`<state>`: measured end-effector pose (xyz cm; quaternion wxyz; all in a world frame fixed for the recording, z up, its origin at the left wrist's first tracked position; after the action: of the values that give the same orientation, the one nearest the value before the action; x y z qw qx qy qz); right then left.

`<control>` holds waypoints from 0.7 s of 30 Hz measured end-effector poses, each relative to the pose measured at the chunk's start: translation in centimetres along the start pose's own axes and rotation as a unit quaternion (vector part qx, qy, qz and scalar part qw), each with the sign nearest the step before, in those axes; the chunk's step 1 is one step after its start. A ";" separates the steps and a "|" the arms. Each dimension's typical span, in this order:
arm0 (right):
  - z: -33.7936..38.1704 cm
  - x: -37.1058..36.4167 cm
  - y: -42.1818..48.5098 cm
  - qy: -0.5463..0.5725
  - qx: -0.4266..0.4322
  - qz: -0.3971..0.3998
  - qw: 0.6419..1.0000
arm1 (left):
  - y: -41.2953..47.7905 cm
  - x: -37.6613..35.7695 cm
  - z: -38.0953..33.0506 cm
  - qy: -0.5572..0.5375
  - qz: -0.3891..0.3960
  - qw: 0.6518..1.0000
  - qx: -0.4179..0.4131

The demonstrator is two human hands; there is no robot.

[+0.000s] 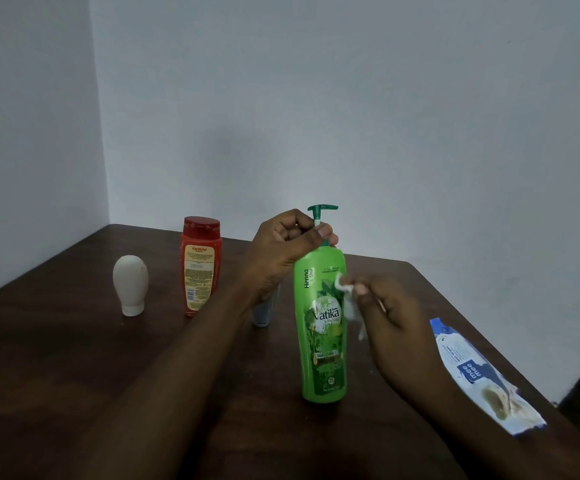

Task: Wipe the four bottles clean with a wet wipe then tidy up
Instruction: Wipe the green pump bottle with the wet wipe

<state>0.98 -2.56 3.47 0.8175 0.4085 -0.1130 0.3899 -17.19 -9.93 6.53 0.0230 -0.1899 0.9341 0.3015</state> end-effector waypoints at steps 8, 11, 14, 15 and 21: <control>-0.4 -1.2 1.1 -0.431 0.314 0.139 0.834 | -0.1 0.2 -0.1 0.016 0.002 1.000 -0.006; -2.0 -1.1 -1.9 -0.519 0.385 0.216 0.732 | -0.1 0.3 0.0 0.013 -0.011 1.000 -0.002; -2.8 -0.4 -3.9 -0.580 0.439 0.290 0.622 | -0.1 0.3 0.1 0.005 -0.012 1.000 -0.002; -2.7 -0.1 -4.1 -0.592 0.447 0.308 0.596 | -0.1 0.3 0.0 0.001 -0.010 1.000 -0.002; -1.2 1.8 -0.3 -0.575 0.469 0.308 0.595 | -0.2 0.0 -0.2 -0.004 -0.004 1.000 0.001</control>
<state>2.23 -0.81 3.41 0.1101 0.8162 -0.4803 0.3016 -17.09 -10.17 6.55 0.0282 -0.1927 0.9335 0.3009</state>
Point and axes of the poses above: each hand's wrist, its own y-axis towards the middle knuckle, its own x-axis out of the back of the hand, z = x × y, the point moved 1 cm from there along y, towards the middle knuckle, and after that the axes turned 12 degrees about z, right-handed, at the moved point
